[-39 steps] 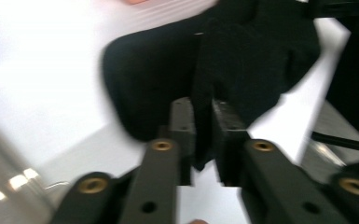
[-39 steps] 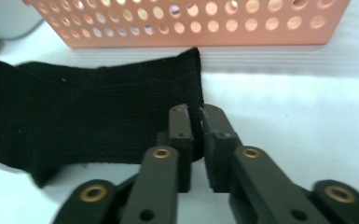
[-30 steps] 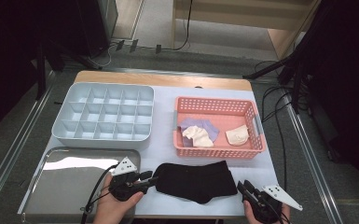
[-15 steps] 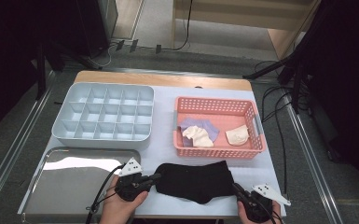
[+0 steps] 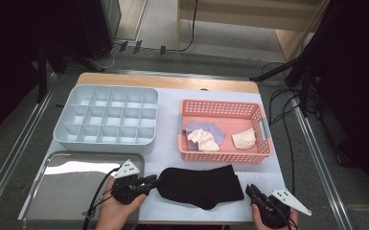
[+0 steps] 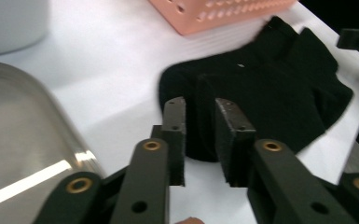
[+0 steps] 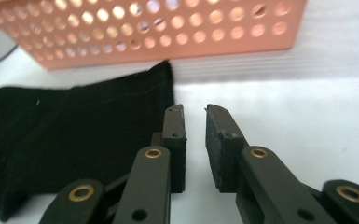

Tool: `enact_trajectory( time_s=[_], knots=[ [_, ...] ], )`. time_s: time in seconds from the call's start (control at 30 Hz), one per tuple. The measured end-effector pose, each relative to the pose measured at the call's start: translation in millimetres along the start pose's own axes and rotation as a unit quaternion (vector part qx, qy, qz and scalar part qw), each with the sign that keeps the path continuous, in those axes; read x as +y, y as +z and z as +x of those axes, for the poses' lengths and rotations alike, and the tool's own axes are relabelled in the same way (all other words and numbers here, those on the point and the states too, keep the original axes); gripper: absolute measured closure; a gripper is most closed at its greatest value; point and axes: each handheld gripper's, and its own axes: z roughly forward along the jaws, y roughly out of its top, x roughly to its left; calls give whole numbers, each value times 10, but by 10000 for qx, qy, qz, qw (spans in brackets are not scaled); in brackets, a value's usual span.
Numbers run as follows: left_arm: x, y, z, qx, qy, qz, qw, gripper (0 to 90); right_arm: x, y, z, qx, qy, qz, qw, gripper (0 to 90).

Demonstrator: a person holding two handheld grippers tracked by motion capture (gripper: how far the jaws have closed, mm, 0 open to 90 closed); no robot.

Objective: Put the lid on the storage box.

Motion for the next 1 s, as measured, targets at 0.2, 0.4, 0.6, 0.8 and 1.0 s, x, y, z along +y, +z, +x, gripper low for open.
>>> enact_trajectory(
  time_s=[0.2,0.4,0.6,0.8,1.0],
  knots=[
    [10,47,40,270,-189,20,9995,697,47,189,-29,-62,-120,116,9998,811],
    [-6,85,51,237,-314,127,9991,627,43,295,83,271,-373,211,9987,786],
    [-5,161,-18,127,-168,331,9992,561,54,398,85,434,-295,189,9984,701],
    [-8,187,-48,-36,3,595,9982,797,43,431,141,489,-357,339,9976,823],
    [6,167,-49,-40,28,751,9972,862,49,372,156,442,-335,424,9976,837]
  ],
)
